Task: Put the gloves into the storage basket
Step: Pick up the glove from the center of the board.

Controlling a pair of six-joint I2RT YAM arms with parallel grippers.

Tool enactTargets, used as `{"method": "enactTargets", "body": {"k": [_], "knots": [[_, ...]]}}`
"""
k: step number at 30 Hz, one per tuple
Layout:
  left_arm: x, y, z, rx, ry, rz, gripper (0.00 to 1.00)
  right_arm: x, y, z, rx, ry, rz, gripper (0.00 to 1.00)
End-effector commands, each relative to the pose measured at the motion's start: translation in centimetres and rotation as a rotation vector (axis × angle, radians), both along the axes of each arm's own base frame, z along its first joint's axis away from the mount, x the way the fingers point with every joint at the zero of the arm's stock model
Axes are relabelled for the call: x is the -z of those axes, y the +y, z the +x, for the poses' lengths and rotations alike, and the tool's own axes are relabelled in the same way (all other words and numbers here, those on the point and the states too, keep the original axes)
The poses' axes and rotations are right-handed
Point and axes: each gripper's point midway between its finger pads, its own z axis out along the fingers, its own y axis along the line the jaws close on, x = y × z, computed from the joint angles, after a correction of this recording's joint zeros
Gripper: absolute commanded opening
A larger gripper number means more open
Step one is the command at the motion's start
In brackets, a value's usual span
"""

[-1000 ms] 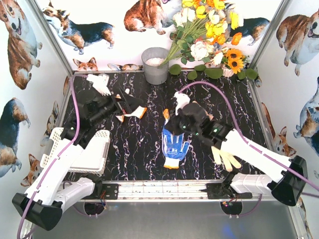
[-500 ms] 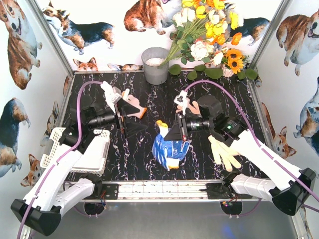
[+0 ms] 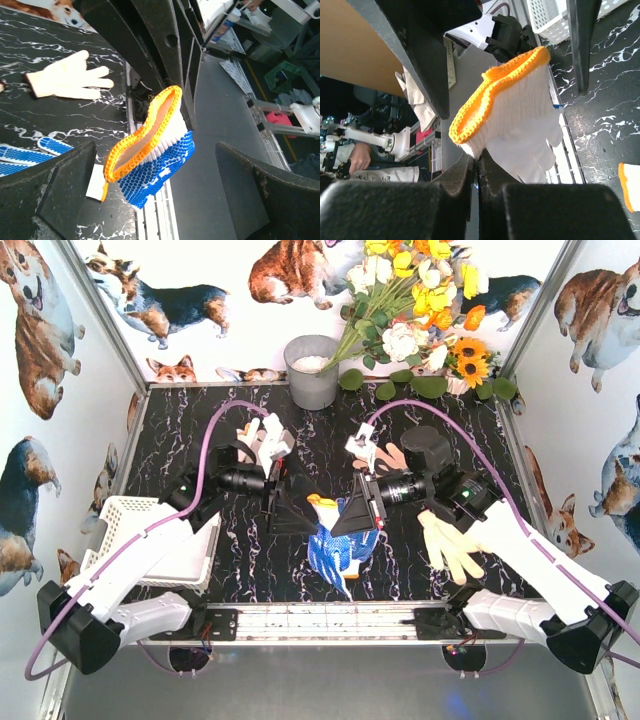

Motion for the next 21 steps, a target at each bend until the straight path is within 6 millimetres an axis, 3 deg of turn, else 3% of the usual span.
{"method": "enactTargets", "body": {"k": [1,6,13,17,21], "knots": [[-1.6,-0.6,-1.8,0.109,-0.032,-0.039,0.98,-2.2,0.0,-0.7,-0.066,-0.043,0.05,0.0],[-1.5,-1.1,-3.0,0.173,-0.001,-0.034,0.84,-1.8,-0.1,-0.5,-0.065,-0.045,0.027,0.0],[-1.0,-1.4,-2.5,0.149,0.01,-0.017,0.57,-0.6,-0.6,0.0,-0.014,-0.069,-0.045,0.0],[-0.4,-1.7,-1.8,0.108,0.029,0.006,0.32,0.1,-1.0,0.4,0.02,-0.086,-0.083,0.0],[-0.3,-1.7,-1.4,0.073,0.024,0.011,0.17,0.6,-1.1,1.0,0.05,-0.1,-0.106,0.0]]}}
